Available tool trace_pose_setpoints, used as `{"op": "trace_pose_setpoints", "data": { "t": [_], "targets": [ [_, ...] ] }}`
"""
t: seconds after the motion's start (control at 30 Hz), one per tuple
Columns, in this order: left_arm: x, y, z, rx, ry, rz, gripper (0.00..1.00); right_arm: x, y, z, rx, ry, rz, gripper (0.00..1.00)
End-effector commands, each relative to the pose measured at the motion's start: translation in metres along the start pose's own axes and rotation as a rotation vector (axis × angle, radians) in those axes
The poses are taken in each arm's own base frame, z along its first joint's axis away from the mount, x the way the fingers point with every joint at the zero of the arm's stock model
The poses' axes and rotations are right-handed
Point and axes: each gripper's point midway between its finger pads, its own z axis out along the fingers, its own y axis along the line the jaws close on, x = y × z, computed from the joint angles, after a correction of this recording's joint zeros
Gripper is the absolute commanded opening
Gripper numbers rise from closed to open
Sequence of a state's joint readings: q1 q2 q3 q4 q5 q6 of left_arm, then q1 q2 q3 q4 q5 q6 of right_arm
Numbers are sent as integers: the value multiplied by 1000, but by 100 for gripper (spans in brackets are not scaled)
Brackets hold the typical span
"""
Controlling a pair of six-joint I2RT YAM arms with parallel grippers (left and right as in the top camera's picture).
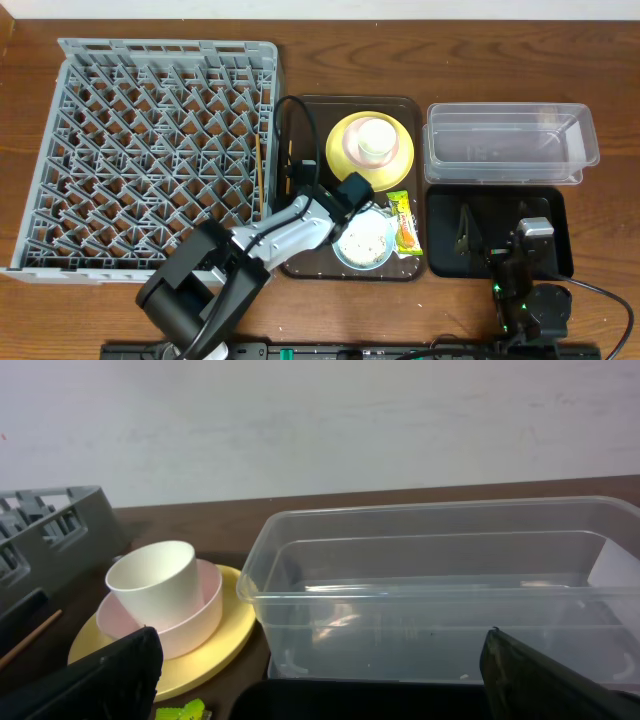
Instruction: Sort waste into correct bins and load items into the dishwasher
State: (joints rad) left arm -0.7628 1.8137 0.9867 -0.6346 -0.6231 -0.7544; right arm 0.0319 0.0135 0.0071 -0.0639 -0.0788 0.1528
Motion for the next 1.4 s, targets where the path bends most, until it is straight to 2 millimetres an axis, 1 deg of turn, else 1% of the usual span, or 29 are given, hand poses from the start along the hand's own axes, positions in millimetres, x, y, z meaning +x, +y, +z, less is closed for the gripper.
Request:
{"op": "trace_pose_setpoints", "data": {
  "t": [0.0, 0.07, 0.1, 0.27, 0.43, 0.57, 0.83, 0.93, 1.0, 1.1, 1.3, 1.37],
  "targets": [
    [8, -3, 9, 37, 59, 0, 8, 2, -1, 0, 2, 6, 12, 99],
    [10, -13, 11, 96, 94, 4, 8, 1, -1, 0, 2, 5, 12, 99],
    [10, -14, 12, 105, 99, 3, 8, 2, -1, 0, 2, 6, 12, 99],
    [6, -8, 15, 74, 77, 6, 8, 2, -1, 0, 2, 6, 12, 99],
    [6, -8, 15, 73, 75, 35, 8, 2, -1, 0, 2, 6, 12, 99],
    [11, -7, 18, 63, 86, 45, 8, 2, -1, 0, 2, 6, 12, 99],
    [28, -11, 37, 22, 132, 89, 8, 2, -1, 0, 2, 6, 12, 99],
    [32, -15, 37, 37, 149, 90, 8, 2, -1, 0, 2, 6, 12, 99],
    [32, -21, 33, 79, 168, 91, 8, 2, -1, 0, 2, 6, 12, 99],
    [27, -34, 22, 166, 188, 87, 8, 2, -1, 0, 2, 6, 12, 99],
    [15, -66, -14, 420, 207, 115, 8, 2, -1, 0, 2, 6, 12, 99],
    [10, -68, -23, 458, 198, 104, 8, 2, -1, 0, 2, 6, 12, 99]
  ]
}}
